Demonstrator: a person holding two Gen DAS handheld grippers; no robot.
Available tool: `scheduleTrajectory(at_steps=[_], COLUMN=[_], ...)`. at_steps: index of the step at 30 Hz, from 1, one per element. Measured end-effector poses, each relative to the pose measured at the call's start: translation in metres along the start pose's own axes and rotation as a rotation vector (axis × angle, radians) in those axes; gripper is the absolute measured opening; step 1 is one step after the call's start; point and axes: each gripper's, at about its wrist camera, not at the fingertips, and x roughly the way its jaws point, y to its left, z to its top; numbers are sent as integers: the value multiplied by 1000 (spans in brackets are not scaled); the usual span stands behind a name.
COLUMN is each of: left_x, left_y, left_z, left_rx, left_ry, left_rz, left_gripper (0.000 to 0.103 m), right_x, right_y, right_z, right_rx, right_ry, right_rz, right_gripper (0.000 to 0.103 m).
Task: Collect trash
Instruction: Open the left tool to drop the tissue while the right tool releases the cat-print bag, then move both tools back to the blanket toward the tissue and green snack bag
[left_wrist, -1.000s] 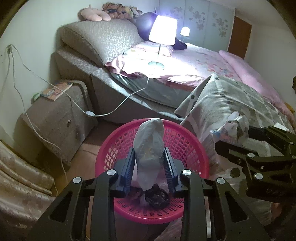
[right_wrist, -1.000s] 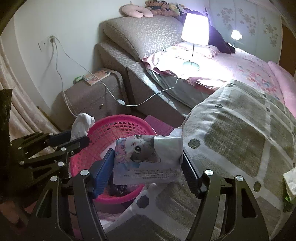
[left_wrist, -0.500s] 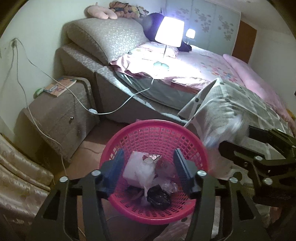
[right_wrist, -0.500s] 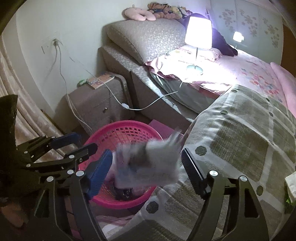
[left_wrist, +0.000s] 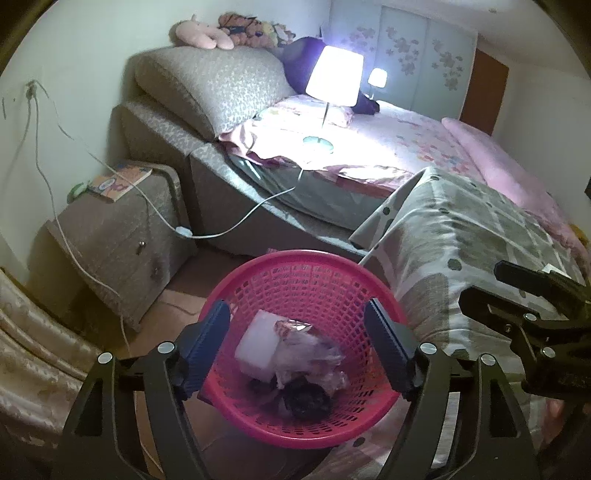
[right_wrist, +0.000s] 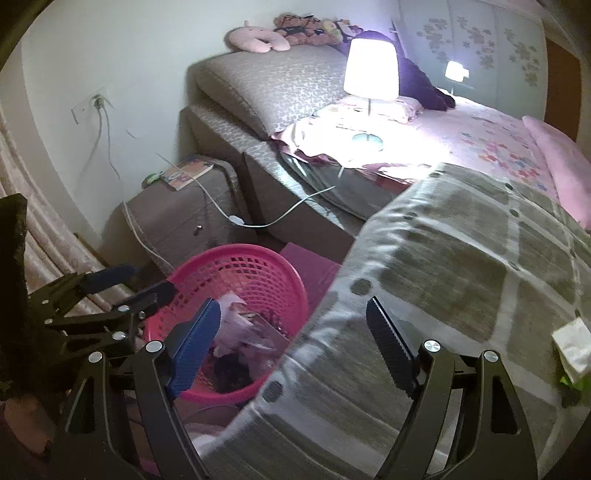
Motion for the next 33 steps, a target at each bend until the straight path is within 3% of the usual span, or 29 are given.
scheduleTrajectory(at_steps=[14,33], left_x=[-12,-19], left_y=[-37,-83], left_z=[-7,-10], left_rx=[108,182], left_ry=[-40,-30], left_rz=[-17,-99], left_gripper=[76,76], right_x=[-34,-93], right_y=[-42,-147], right_z=[-27,-84], right_rx=[59,218], right_ry=[-46,-93], right_rz=[-123,-358], right_gripper=[79,80])
